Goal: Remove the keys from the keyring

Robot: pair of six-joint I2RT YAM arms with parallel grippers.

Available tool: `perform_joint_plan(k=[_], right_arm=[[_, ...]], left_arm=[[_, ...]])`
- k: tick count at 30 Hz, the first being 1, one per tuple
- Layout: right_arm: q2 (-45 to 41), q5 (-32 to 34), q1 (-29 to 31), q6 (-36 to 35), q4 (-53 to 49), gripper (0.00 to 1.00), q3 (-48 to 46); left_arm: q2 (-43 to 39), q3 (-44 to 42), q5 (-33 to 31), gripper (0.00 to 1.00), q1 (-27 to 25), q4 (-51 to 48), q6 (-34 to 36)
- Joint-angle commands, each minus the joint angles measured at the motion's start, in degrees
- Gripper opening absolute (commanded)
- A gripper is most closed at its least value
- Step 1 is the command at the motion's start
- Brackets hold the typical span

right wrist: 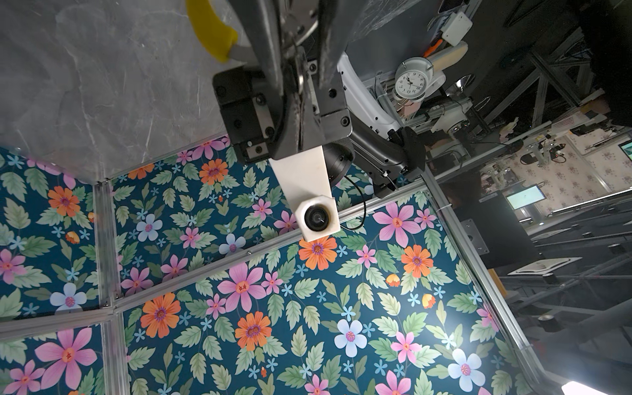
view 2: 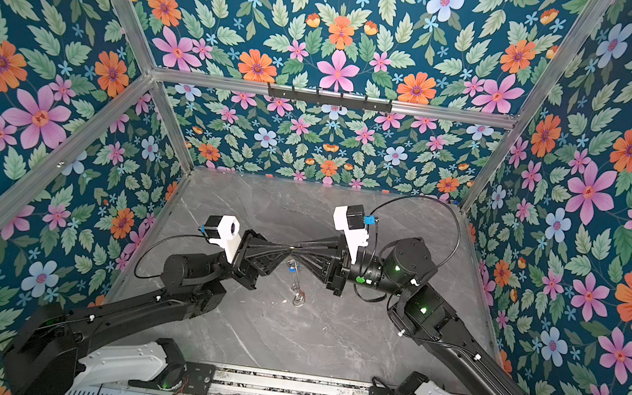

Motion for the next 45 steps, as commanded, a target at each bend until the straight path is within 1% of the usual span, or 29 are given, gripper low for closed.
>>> perform_joint_plan(k=[1,4,10,13,15,16,18,19,20,22,25,27,30,33,36,40,45], right_arm=[[-0.2,0.6,0.0,-0.7,0.1,0.2,-0.3],[-0.3,0.6,0.0,-0.8,-0.1,0.19,-0.7],[-0.4,0.3,0.0,-1.3,-0.7,0.08,-0.5],[-0.5,-0.1,0.0,-1.4,-1.5,0.0,-0.2],[-0.8,0.2,0.0,-1.8,-3.5,0.0,0.3],[-1.1,0.7,0.0,-2.3,-5.0,0.0,0.5],[-1.9,2.7,0.0,-3.9,-10.5,0.0,1.9],[-2.2,3.3,0.0,-4.6,-13.3,0.0,2.6],[-2.3,4.0,0.0,-5.8,-16.9,0.0,3.7],[-2.2,5.0,0.0,-8.4,-23.9,0.0,6.0],[-1.7,7.0,0.0,-12.5,-34.5,0.0,10.0],[-0.5,8.0,0.0,-15.7,-41.5,0.0,13.6],[1.6,8.4,0.0,-19.6,-49.2,0.0,18.4],[3.4,8.6,0.0,-22.9,-54.5,0.0,22.3],[5.4,8.9,0.1,-25.7,-59.0,0.0,26.1],[7.1,9.8,0.0,-27.5,-61.9,0.0,29.4],[8.2,9.9,0.0,-28.2,-63.2,0.0,31.3]], left_arm=[[-0.2,0.1,-0.4,0.0,0.1,2.6,-0.3],[-0.3,0.2,-0.4,0.0,0.1,2.7,-0.3],[0.4,0.3,-0.3,0.0,0.1,2.9,-0.7],[0.6,0.3,-0.3,0.0,0.0,2.8,-1.1],[0.4,0.5,-0.2,0.0,0.1,1.9,-1.3],[0.0,0.6,-0.2,0.04,0.2,0.8,-1.4],[-1.5,0.2,-0.1,0.23,0.5,-1.9,-1.3],[-2.3,0.0,0.0,0.29,0.9,-3.3,-1.4],[-3.5,-0.2,0.1,0.35,1.3,-5.3,-1.3],[-5.5,0.0,0.6,0.39,2.1,-10.0,-1.4],[-7.3,2.8,4.0,0.4,2.6,-20.4,-1.1],[-7.4,6.5,7.5,0.4,2.8,-29.6,-0.1],[-6.6,11.7,11.4,0.38,2.8,-41.9,2.2],[-6.0,15.6,12.9,0.34,2.8,-53.0,5.6],[-5.5,17.9,14.9,0.34,2.8,-57.7,6.6],[-5.6,20.4,14.7,0.34,2.7,-64.3,9.6],[-4.7,21.7,17.0,0.34,2.8,-66.6,10.1]])
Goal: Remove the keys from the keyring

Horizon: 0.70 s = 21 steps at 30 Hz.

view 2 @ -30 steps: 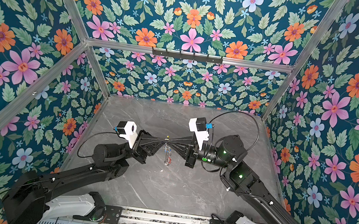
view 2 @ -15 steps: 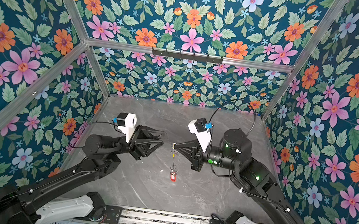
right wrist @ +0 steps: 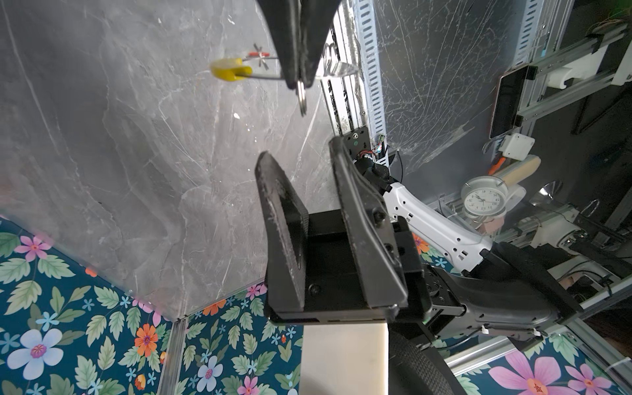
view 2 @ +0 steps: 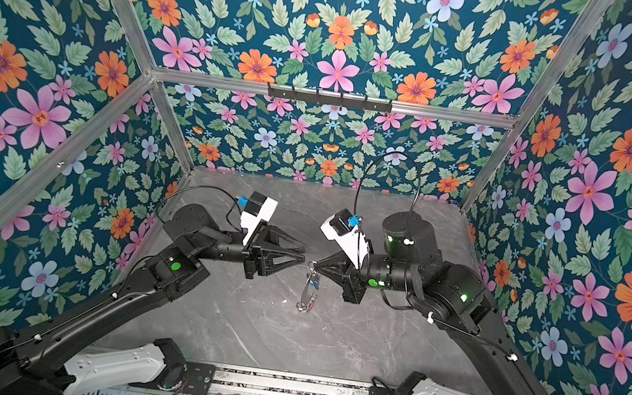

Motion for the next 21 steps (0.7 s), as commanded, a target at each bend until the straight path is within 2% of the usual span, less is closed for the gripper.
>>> perform_joint_plan(k=[1,4,9,21], right_arm=[[0.5,0.5,0.0,-1.6,-1.3,0.0,0.8],[0.6,0.8,0.0,-1.5,-0.8,0.0,0.8],[1.0,1.6,0.0,-1.3,0.2,0.0,0.7],[1.7,4.3,0.0,-1.1,1.9,0.0,0.2]], left_arm=[[0.7,1.0,2.9,0.34,0.2,-3.2,1.7],[1.2,1.1,4.2,0.34,0.1,-3.4,1.7],[2.1,1.7,6.7,0.27,0.1,-3.2,1.6],[3.7,2.6,8.6,0.15,0.0,-5.5,2.3]])
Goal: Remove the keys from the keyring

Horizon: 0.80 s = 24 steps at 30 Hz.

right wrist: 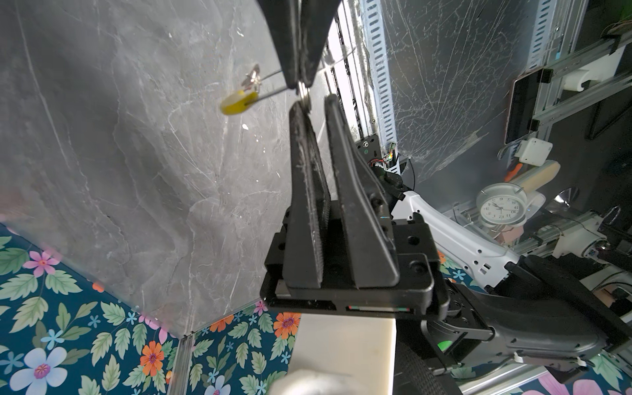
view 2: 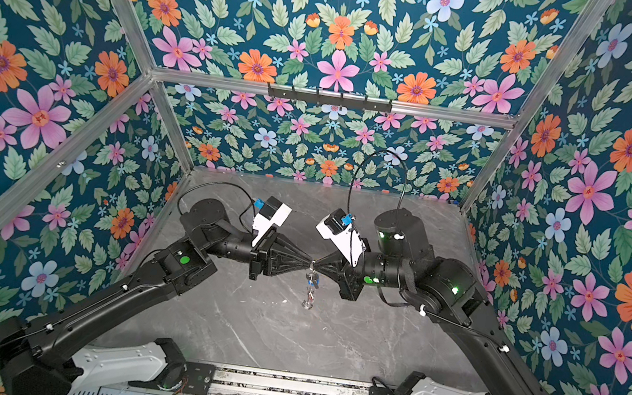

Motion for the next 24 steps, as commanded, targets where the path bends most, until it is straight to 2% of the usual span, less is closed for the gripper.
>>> perform_joint_plan(k=[1,7,16,19,20,23,24], right_arm=[[-0.1,2.1,0.0,-0.3,3.1,0.0,0.1],[-0.1,2.2,0.0,0.3,4.3,0.0,-0.1],[-0.2,0.8,0.0,2.1,7.4,0.0,-1.7],[-1.1,1.2,0.0,3.1,9.9,0.0,-3.2],[-1.9,2.0,0.0,3.8,11.5,0.04,-4.2],[-6.2,3.9,0.0,5.6,19.0,0.31,-9.1],[-8.0,4.4,0.0,6.3,22.2,0.37,-11.2]], left_arm=[[0.3,0.7,1.7,0.15,0.0,-0.7,1.4],[0.5,0.7,0.9,0.15,-0.1,-1.3,2.2],[0.4,0.4,-1.0,0.01,-1.1,0.0,3.6],[-0.1,-0.3,-2.4,0.0,-1.3,1.8,3.9],[-0.5,-0.6,-3.3,0.0,-1.3,2.6,4.1],[-2.5,-2.8,-6.8,0.0,-1.3,6.5,4.5],[-3.5,-4.0,-8.6,0.0,-1.3,8.6,4.5]])
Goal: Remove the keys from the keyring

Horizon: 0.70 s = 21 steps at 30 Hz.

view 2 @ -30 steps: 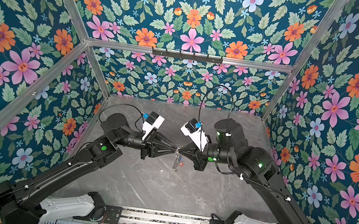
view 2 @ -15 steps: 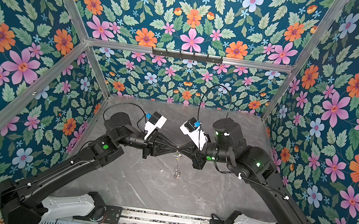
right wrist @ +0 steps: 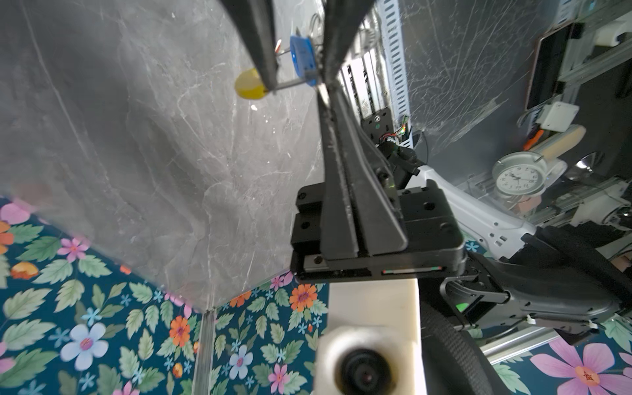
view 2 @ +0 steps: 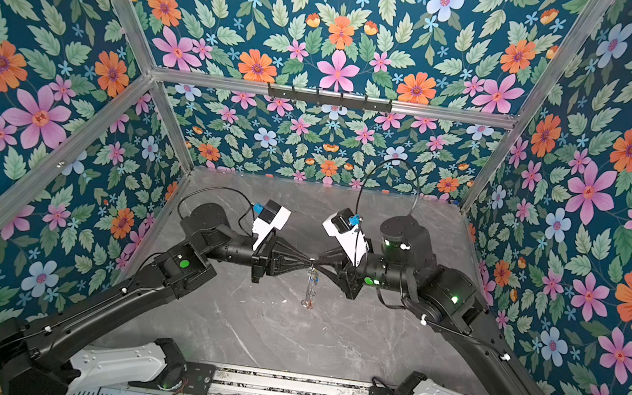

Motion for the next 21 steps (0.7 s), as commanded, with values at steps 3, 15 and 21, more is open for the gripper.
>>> perform_joint_plan(k=[3,15,21], right_arm=[[-7.6,3.3,0.1,4.9,20.8,0.45,-9.8],[-12.5,-1.0,0.1,8.9,34.7,0.52,-23.7],[-10.6,-6.5,0.1,7.2,32.6,0.47,-22.9]], left_arm=[[-4.6,-5.6,-9.1,0.0,-0.2,14.2,1.6],[-5.7,-12.3,-12.3,0.0,-0.2,30.5,-1.3],[-5.5,-13.1,-11.4,0.0,-0.1,32.9,-2.5]])
